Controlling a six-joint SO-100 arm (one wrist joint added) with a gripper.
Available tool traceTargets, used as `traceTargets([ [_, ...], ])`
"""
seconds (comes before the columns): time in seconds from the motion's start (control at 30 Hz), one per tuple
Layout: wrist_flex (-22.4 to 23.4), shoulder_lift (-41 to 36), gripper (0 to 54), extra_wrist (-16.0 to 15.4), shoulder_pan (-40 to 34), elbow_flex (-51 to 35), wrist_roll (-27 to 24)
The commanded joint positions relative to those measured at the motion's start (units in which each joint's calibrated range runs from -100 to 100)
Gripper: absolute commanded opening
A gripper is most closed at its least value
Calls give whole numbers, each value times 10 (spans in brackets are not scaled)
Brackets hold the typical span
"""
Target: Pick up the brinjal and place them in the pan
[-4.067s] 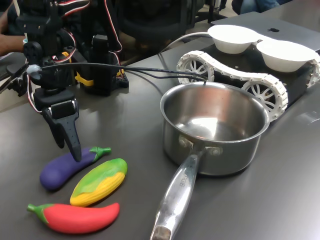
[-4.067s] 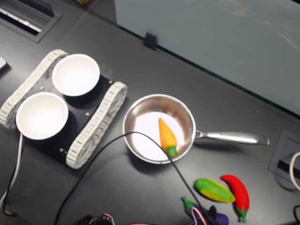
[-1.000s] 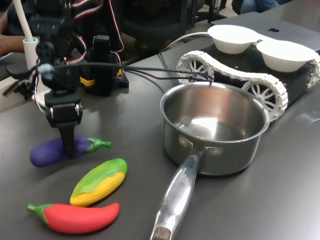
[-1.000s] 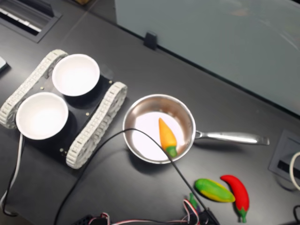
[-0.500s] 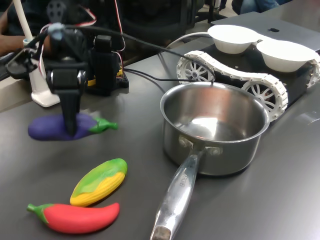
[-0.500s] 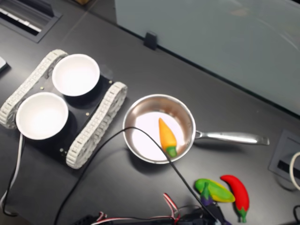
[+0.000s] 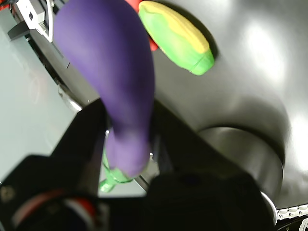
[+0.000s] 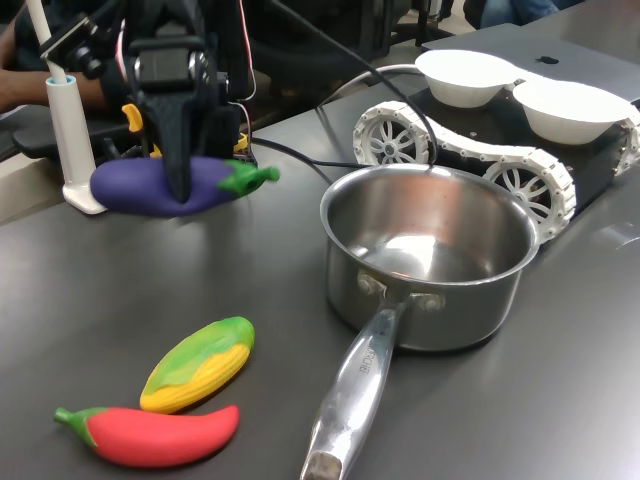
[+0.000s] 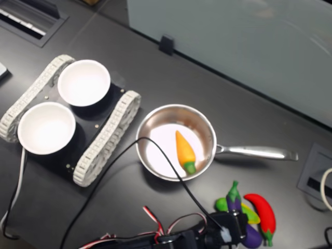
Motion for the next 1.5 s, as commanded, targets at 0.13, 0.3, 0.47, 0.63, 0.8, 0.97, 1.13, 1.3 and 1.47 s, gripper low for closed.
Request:
traceTargets([
  [0.13,-18,-76,3,-8,-63,-41,-30],
  [0.3,-34,-106,2,-7,-124,-29,-35],
  [0.47,-53,-143,2,8,-201,-4,-43],
  [0.63,-76,-166,2,50,-292,21,-46],
  [0.8,-83,-164,2,66,-347,26,-43],
  [0.97,-102,-159,2,90,-393,44,-40],
  [1.13,-112,-156,2,102,-437,62,-37],
  [1.3,-122,-146,4,104,-472,81,-37],
  [1.47,-141,-136,6,106,-506,111,-39],
])
